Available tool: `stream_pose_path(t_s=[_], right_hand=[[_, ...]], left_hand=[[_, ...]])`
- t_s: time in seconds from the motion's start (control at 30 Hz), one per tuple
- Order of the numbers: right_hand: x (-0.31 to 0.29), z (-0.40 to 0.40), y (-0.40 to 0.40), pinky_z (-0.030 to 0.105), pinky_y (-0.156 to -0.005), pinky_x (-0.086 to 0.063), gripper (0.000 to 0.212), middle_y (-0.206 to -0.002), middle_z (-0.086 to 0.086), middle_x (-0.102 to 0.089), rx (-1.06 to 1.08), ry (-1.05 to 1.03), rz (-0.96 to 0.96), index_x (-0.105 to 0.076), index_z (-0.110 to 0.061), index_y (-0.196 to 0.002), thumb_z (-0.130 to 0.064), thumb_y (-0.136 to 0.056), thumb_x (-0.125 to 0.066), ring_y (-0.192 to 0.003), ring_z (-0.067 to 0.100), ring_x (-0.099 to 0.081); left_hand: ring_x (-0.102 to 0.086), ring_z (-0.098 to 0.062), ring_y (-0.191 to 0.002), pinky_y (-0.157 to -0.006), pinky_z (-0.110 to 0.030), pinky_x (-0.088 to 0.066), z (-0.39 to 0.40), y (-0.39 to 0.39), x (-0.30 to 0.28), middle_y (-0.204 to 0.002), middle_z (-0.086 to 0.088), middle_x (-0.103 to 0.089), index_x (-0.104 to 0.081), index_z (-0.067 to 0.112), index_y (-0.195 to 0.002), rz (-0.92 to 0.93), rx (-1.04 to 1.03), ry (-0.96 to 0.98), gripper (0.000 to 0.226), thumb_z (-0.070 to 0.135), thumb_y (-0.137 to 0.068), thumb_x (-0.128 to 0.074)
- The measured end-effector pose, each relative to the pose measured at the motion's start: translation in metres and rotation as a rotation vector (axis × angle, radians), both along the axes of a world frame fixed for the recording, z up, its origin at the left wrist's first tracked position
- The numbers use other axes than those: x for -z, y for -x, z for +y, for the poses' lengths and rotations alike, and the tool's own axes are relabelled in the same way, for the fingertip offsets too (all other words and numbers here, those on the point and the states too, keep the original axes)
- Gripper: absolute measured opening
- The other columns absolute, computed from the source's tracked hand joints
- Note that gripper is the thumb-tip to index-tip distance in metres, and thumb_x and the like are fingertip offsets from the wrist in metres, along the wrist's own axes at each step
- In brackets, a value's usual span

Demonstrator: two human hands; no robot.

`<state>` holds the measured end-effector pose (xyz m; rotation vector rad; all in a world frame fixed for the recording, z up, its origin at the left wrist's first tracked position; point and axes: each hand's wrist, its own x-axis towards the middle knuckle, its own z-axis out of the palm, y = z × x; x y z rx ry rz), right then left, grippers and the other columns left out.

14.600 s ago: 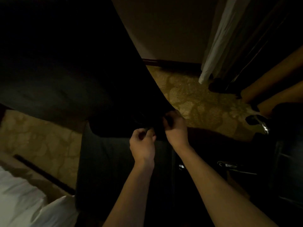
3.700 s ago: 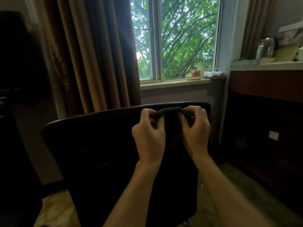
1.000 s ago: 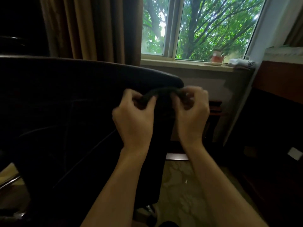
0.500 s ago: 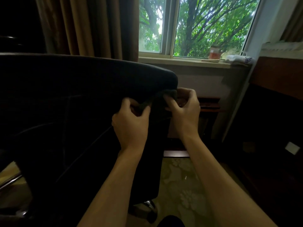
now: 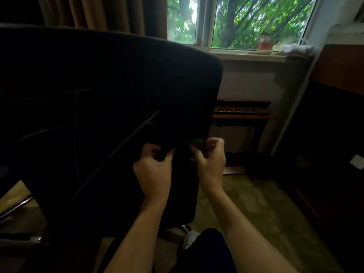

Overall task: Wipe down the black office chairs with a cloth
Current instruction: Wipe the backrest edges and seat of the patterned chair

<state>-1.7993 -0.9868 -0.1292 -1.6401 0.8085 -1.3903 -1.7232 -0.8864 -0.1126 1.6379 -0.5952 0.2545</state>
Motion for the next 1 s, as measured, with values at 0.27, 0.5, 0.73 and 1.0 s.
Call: stream_pose_path(t_s=[0.27, 0.5, 0.73, 1.0], right_hand=[[0.067, 0.007, -0.006, 0.039, -0.064, -0.051, 0.021, -0.083, 0.001, -0.057, 0.053, 0.014, 0.197, -0.051, -0.021, -0.081, -0.006, -0.087, -0.064, -0.074, 0.013, -0.057], [-0.015, -0.025, 0.006, 0.022, -0.067, -0.051, 0.012, -0.094, 0.004, -0.052, 0.128, 0.17, -0.029, -0.053, -0.018, -0.086, -0.015, -0.09, -0.064, -0.074, 0.006, -0.056], [0.039, -0.062, 0.021, 0.033, -0.065, -0.059, 0.008, -0.098, 0.016, -0.061, 0.003, -0.068, -0.032, -0.059, -0.015, -0.096, -0.022, -0.094, -0.061, -0.081, 0.017, -0.067], [0.138, -0.063, 0.021, 0.046, -0.073, -0.058, 0.008, -0.101, 0.004, -0.061, -0.03, -0.242, 0.121, -0.06, -0.022, -0.096, -0.028, -0.09, -0.061, -0.088, 0.016, -0.065]], left_hand=[[-0.061, -0.005, -0.067, -0.055, -0.001, -0.04, 0.0, 0.001, 0.057, -0.07, 0.015, -0.055, -0.065, 0.01, -0.089, 0.131, -0.005, -0.108, 0.026, 0.027, -0.078, -0.081], [-0.054, 0.012, -0.062, -0.058, -0.001, -0.039, -0.029, 0.016, -0.014, -0.069, 0.022, -0.055, -0.062, 0.022, -0.086, -0.018, 0.022, 0.071, 0.018, 0.03, -0.081, -0.077], [-0.062, -0.001, -0.067, -0.055, -0.003, -0.043, -0.054, 0.026, 0.04, -0.076, 0.003, -0.07, -0.064, 0.012, -0.088, -0.045, 0.136, -0.098, 0.014, 0.022, -0.086, -0.073], [-0.068, -0.008, -0.079, -0.063, -0.006, -0.048, -0.051, 0.032, 0.134, -0.079, 0.005, -0.067, -0.059, 0.015, -0.093, 0.165, 0.163, -0.154, 0.01, 0.012, -0.09, -0.068]])
